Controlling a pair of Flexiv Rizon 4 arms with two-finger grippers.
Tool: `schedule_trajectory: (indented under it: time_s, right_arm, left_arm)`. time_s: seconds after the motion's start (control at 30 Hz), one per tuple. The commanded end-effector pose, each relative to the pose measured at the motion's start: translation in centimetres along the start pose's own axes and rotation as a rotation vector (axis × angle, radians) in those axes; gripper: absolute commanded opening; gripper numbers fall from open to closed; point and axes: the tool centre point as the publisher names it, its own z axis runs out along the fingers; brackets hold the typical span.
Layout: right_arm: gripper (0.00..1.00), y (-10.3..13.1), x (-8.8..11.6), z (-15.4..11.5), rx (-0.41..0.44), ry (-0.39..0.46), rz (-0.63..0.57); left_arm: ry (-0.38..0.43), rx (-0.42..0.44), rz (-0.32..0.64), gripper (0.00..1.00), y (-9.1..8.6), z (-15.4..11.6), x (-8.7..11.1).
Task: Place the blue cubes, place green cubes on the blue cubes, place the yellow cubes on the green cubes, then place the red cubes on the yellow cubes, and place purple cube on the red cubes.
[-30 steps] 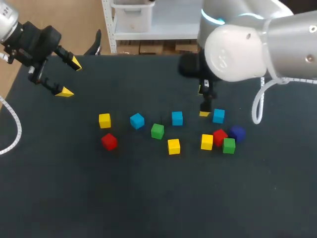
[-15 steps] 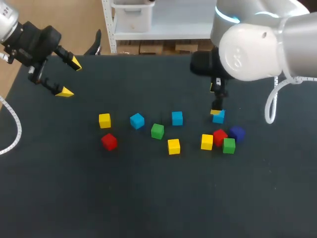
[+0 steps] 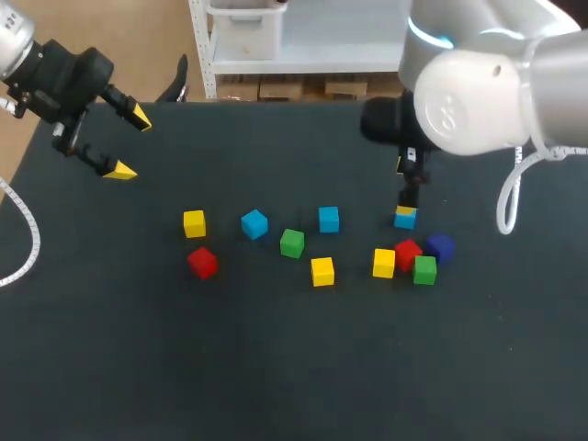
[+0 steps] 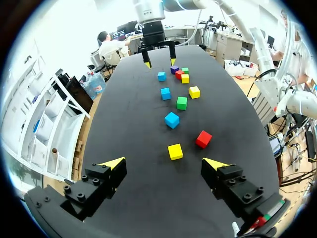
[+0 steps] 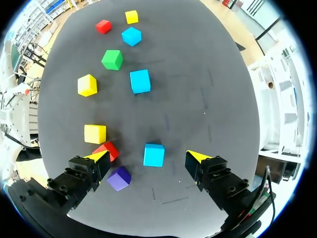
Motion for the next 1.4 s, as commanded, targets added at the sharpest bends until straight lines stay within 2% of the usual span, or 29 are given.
schedule_trajectory:
  time_s: [0.03, 0.7, 1.17, 1.37, 1.4]
  right_arm:
    - [1.0, 0.0, 0.2, 0.3, 0.017, 0.023, 0.007]
    - [1.0, -1.6, 0.5, 4.8, 0.012, 0.044, -0.001]
    - [1.0, -1.6, 1.9, 5.2, 0.021, 0.067, 0.03]
    - [0.94, -1.3, 2.1, 5.3, 0.017, 0.072, 0.037]
    - [0.9, -1.3, 2.2, 5.4, 0.017, 0.074, 0.037]
  left_arm:
    - [0.0, 0.0, 0.002, 1.0, 0.0, 0.0, 0.1]
    - [0.0, 0.0, 0.002, 1.0, 0.0, 0.0, 0.1]
    - [0.0, 0.0, 0.002, 1.0, 0.0, 0.0, 0.1]
    - [0.0, 0.0, 0.002, 1.0, 0.0, 0.0, 0.1]
    - [0.0, 0.0, 0.002, 1.0, 0.0, 0.0, 0.1]
